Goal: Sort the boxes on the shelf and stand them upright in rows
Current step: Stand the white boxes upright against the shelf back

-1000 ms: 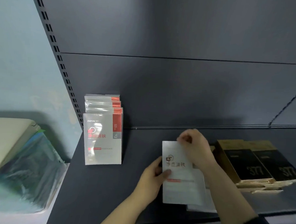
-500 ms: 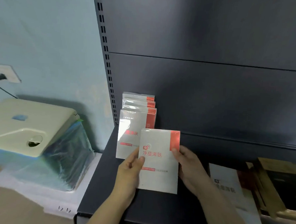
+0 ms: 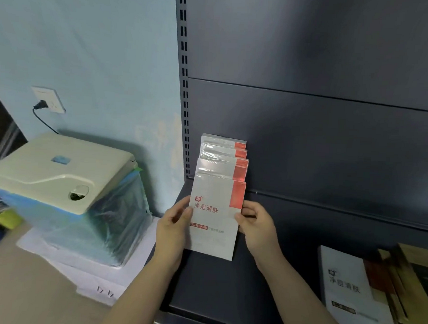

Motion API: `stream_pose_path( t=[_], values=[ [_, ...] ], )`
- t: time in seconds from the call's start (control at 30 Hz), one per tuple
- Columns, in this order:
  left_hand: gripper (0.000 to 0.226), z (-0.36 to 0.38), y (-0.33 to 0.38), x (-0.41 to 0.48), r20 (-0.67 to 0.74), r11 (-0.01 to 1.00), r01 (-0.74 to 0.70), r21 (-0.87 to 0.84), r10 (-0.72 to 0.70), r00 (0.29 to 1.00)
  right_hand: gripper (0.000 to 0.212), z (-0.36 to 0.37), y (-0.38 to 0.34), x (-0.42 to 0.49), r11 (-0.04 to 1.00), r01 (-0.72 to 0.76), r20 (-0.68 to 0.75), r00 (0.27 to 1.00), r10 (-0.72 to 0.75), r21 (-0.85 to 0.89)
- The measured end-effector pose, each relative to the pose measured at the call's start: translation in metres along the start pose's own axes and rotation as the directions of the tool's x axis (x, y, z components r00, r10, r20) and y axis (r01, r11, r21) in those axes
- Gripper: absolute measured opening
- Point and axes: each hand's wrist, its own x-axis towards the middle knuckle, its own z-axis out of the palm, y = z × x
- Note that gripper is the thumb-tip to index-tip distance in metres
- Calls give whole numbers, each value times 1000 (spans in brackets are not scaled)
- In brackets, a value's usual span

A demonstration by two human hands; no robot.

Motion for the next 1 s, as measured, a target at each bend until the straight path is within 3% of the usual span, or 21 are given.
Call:
stream_pose_path(
  t=[0.23, 0.33, 0.47, 0.6, 0.73, 0.83, 0.93, 1.0],
  values=[
    [29, 4, 3, 12, -16, 999, -46, 14, 47, 999, 26, -1, -3, 9, 996, 46, -65, 997, -51, -73],
    [19, 3, -1, 14, -100, 996, -45, 78, 53, 994, 31, -7, -2, 8, 986, 50, -52, 997, -58, -157],
    [22, 5, 1, -8, -215, 959, -181, 216, 227, 950, 27, -43, -1, -2, 971, 27, -88, 995, -49, -236],
    [11, 24, -5, -28, -15, 940, -261, 220, 271, 963, 13, -111, -4, -6, 923, -31, -138, 990, -24, -384],
    [15, 67, -23, -48, 287, 963, -151, 222, 84, 954, 17, -166, 3, -19, 886, -158, -245, 968, 52, -435],
    [30, 98, -45, -65, 454, 941, -82, 327, -81, 887, 24, -175, 19, -34, 874, -223, -299, 950, 95, -432],
    [29, 127, -59, -85, 588, 854, -158, 496, -197, 785, 25, -172, 33, -55, 862, -276, -323, 936, 140, -426],
    [43, 144, -63, -97, 637, 796, -222, 563, -247, 730, 33, -173, 37, -65, 847, -295, -371, 920, 127, -442]
  ],
)
